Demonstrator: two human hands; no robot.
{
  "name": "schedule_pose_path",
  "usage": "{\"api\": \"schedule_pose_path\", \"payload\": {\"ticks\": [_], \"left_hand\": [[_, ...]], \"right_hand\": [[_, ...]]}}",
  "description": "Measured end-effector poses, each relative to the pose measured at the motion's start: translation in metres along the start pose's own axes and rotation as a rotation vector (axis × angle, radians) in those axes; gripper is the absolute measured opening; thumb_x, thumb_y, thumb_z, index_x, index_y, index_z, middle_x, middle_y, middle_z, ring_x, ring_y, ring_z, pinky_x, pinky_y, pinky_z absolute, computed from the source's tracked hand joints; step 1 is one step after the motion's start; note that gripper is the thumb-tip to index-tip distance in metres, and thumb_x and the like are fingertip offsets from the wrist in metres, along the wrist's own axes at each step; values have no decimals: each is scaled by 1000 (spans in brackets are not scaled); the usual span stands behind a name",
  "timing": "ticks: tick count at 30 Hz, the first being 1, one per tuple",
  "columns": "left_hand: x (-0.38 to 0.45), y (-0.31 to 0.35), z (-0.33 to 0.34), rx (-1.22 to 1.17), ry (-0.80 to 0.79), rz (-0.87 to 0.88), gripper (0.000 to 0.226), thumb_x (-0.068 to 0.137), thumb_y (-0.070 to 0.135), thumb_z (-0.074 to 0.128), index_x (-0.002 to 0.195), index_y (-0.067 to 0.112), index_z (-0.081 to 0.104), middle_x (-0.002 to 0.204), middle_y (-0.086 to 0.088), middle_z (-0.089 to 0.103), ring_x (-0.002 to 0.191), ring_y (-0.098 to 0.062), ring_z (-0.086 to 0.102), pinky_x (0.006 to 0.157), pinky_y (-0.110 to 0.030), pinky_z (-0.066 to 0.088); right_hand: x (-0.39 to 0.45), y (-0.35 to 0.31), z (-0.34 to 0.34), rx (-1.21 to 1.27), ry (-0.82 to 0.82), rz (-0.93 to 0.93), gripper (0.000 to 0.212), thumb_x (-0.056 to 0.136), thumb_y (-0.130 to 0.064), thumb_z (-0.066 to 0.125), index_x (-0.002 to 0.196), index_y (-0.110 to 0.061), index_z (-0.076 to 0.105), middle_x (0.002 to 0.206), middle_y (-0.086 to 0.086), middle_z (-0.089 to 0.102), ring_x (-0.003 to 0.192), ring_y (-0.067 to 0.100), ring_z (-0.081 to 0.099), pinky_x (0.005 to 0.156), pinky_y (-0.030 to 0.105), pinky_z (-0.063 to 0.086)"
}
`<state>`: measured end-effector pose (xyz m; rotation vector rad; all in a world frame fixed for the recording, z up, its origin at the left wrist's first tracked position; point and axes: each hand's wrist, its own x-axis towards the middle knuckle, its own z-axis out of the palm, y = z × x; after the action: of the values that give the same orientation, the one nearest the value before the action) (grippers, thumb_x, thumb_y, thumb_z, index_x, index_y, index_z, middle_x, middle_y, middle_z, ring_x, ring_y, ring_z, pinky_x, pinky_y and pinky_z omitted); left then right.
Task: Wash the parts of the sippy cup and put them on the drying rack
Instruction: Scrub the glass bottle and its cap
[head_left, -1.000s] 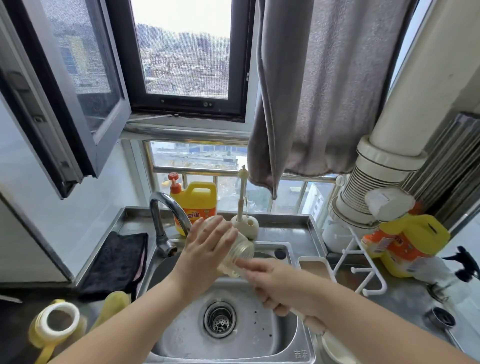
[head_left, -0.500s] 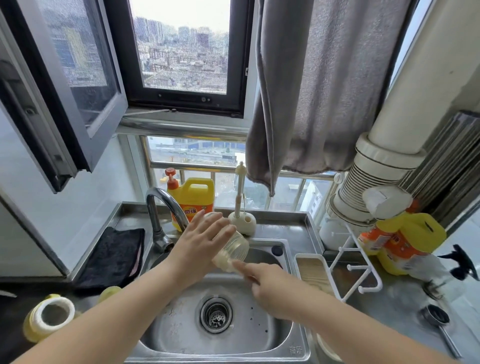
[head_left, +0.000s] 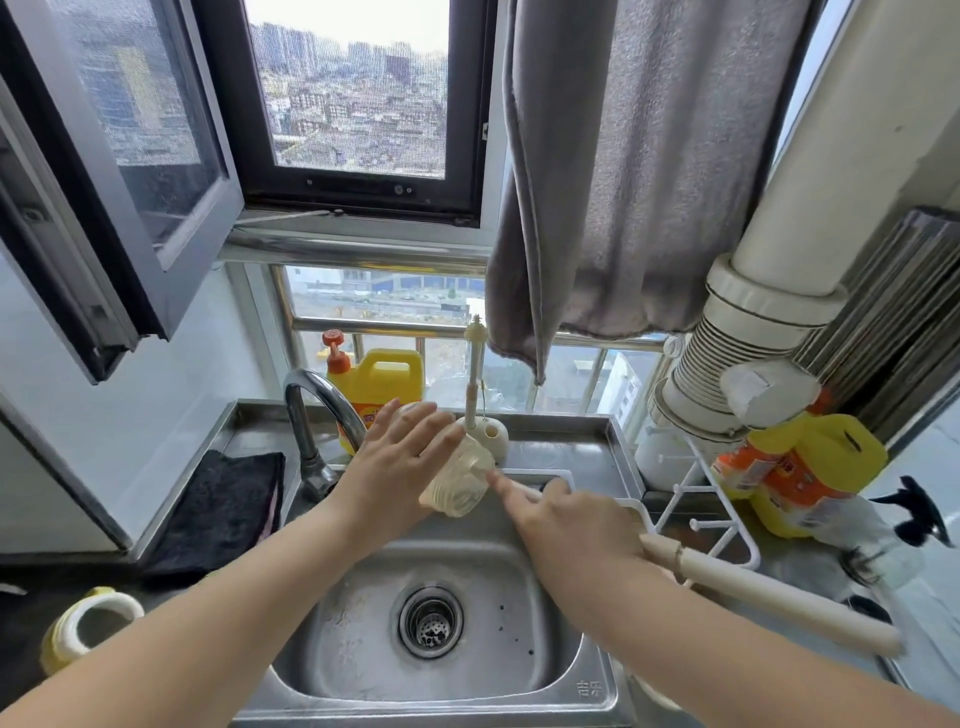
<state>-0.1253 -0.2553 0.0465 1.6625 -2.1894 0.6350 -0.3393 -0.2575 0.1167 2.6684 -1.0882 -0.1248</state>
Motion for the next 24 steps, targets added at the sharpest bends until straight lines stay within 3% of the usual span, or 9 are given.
{"api": "schedule_pose_path", "payload": {"ticks": [2, 6, 8, 10, 13, 16, 18, 21, 24], "left_hand": [[3, 0, -4, 9, 9, 47, 94, 42, 23, 92, 124, 15, 46, 120, -9, 63, 120, -29, 46, 107, -49, 23], [-3, -4, -3, 27, 27, 104, 91, 45, 15, 91, 125, 17, 46, 122, -7, 61, 123, -27, 44, 109, -50, 22], [-5, -7, -3, 15, 58, 100, 90, 49, 24, 92, 126, 16, 45, 124, -8, 60, 124, -27, 42, 109, -51, 22], [-4, -9, -8, -27, 104, 69, 88, 52, 32, 91, 125, 13, 45, 123, -10, 60, 124, -28, 42, 109, -51, 22], [0, -9, -17, -70, 196, 5, 82, 55, 33, 89, 122, 12, 47, 123, -10, 60, 123, -28, 44, 109, -53, 26], [-4, -10, -16, -29, 166, 84, 77, 61, 39, 83, 123, 12, 47, 126, -9, 56, 123, -29, 45, 107, -55, 30], [-8, -10, -12, 16, 102, 142, 81, 58, 40, 85, 124, 14, 47, 124, -9, 59, 122, -30, 49, 106, -56, 33], [-4, -6, -12, 47, 57, 117, 89, 47, 30, 91, 122, 14, 47, 119, -11, 62, 119, -31, 51, 103, -59, 34], [10, -8, -21, 75, 83, 117, 88, 45, 23, 92, 120, 13, 47, 116, -12, 64, 117, -32, 50, 101, -63, 30]], "right_hand": [[3, -3, -3, 161, -155, 20, 77, 93, -1, 37, 150, -39, 0, 116, 14, 56, 103, 30, 59, 74, 35, 44], [9, 1, -8, 579, -331, 6, 60, 96, -13, 36, 142, -51, 27, 126, 2, 58, 101, 25, 60, 78, 33, 48], [6, 7, -9, 902, -425, 22, 43, 100, -29, 38, 134, -55, 39, 99, -18, 68, 78, 13, 62, 68, 26, 52], [7, 15, -9, 1322, -533, 103, 36, 101, -32, 41, 129, -52, 48, 57, -13, 51, 47, 6, 43, 44, 17, 37], [6, 16, -12, 1753, -684, 173, 36, 102, -25, 39, 127, -48, 50, 54, -7, 30, 40, 3, 25, 35, 12, 21], [-1, 7, -10, 1426, -580, 127, 38, 102, -28, 41, 130, -53, 46, 53, -12, 49, 43, 4, 39, 40, 15, 32], [-2, 5, -16, 872, -432, 43, 51, 100, -20, 38, 137, -56, 34, 88, -11, 66, 73, 10, 62, 59, 22, 45], [-1, 0, -21, 202, -216, 20, 72, 95, -5, 36, 148, -45, 8, 115, 9, 58, 102, 29, 59, 69, 31, 38], [7, -9, -23, 61, -100, 21, 68, 98, -4, 34, 152, -32, 3, 118, 14, 54, 103, 30, 59, 73, 33, 41]]}}
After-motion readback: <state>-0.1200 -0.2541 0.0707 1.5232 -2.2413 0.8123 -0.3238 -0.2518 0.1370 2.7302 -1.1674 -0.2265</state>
